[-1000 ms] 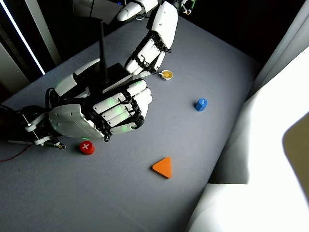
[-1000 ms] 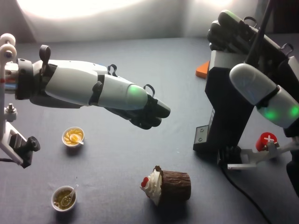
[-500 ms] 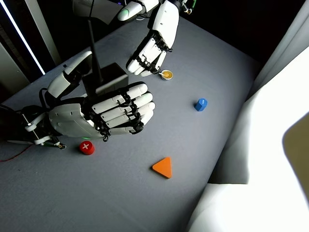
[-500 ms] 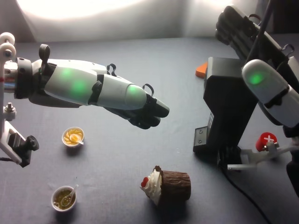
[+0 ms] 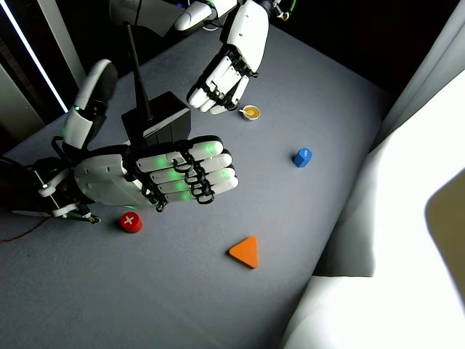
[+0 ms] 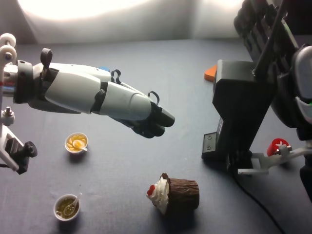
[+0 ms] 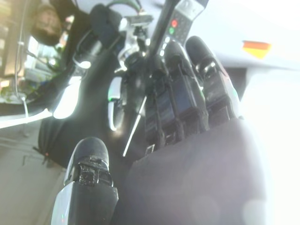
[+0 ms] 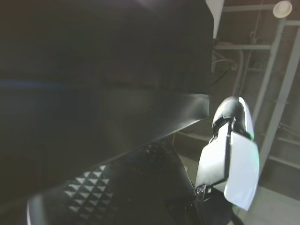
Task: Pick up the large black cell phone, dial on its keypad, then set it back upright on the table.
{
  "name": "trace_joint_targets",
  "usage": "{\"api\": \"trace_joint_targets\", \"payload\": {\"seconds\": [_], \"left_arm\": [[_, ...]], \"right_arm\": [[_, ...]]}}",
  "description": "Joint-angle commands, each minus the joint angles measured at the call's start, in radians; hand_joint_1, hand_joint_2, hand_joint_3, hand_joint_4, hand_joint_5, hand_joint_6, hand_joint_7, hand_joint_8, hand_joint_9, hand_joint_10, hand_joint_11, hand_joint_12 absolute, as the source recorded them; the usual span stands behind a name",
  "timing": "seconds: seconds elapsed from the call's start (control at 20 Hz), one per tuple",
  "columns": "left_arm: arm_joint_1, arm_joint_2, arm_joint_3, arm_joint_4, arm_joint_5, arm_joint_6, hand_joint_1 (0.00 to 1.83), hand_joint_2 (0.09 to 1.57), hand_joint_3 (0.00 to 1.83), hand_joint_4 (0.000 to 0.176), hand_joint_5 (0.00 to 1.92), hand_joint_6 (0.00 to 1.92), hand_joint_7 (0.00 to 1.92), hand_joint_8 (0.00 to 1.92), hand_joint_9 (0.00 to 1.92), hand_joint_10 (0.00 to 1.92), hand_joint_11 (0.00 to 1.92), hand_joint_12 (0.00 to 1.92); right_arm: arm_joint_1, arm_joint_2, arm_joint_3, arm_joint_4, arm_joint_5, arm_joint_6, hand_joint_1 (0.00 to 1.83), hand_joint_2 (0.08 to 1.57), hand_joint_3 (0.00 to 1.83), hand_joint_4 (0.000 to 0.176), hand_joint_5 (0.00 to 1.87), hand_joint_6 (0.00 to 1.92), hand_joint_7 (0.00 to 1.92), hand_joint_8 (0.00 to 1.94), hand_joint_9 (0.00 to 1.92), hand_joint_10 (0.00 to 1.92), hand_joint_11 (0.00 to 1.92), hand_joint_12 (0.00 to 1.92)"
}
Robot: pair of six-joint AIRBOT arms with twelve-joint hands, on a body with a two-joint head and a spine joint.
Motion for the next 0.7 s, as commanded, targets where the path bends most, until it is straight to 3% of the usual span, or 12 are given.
{"api": "trace_joint_targets", "payload": {"seconds": [0.0, 0.1, 0.2, 0.35, 0.65], "left_arm": [[-0.028, 0.012, -0.001, -0.066, -0.042, -0.011, 0.00, 1.22, 0.00, 0.000, 0.39, 0.01, 0.51, 0.01, 0.47, 0.00, 0.10, 0.80], [-0.029, 0.012, 0.001, -0.064, -0.043, -0.011, 0.00, 1.22, 0.00, 0.000, 0.39, 0.01, 0.50, 0.00, 0.47, 0.00, 0.09, 0.80], [-0.030, 0.012, 0.002, -0.064, -0.043, -0.012, 0.00, 1.22, 0.00, 0.000, 0.39, 0.01, 0.50, 0.00, 0.47, 0.00, 0.10, 0.80], [-0.030, 0.012, 0.001, -0.063, -0.046, -0.012, 0.00, 1.22, 0.00, 0.000, 0.35, 0.00, 0.48, 0.00, 0.47, 0.00, 0.11, 0.81], [-0.034, 0.012, 0.005, -0.056, -0.046, -0.014, 0.00, 1.21, 0.00, 0.000, 0.38, 0.01, 0.52, 0.01, 0.50, 0.01, 0.09, 0.84]], "right_arm": [[0.005, 0.014, -0.007, -0.016, 0.107, 0.004, 0.05, 0.85, 0.00, 0.009, 0.00, 0.00, 0.00, 0.00, 0.00, 0.00, 0.00, 0.00], [0.007, 0.023, -0.014, -0.016, 0.107, 0.003, 0.02, 0.84, 0.00, 0.031, 0.00, 0.00, 0.00, 0.00, 0.00, 0.00, 0.00, 0.00], [0.008, 0.032, -0.022, -0.016, 0.107, 0.002, 0.00, 0.83, 0.00, 0.040, 0.00, 0.00, 0.00, 0.00, 0.00, 0.00, 0.00, 0.00], [0.008, 0.056, -0.040, -0.016, 0.107, 0.002, 0.00, 0.84, 0.00, 0.043, 0.00, 0.00, 0.00, 0.00, 0.00, 0.00, 0.00, 0.00], [0.013, 0.128, -0.082, -0.016, 0.107, 0.003, 0.00, 0.86, 0.00, 0.029, 0.00, 0.00, 0.00, 0.00, 0.00, 0.00, 0.00, 0.00]]}}
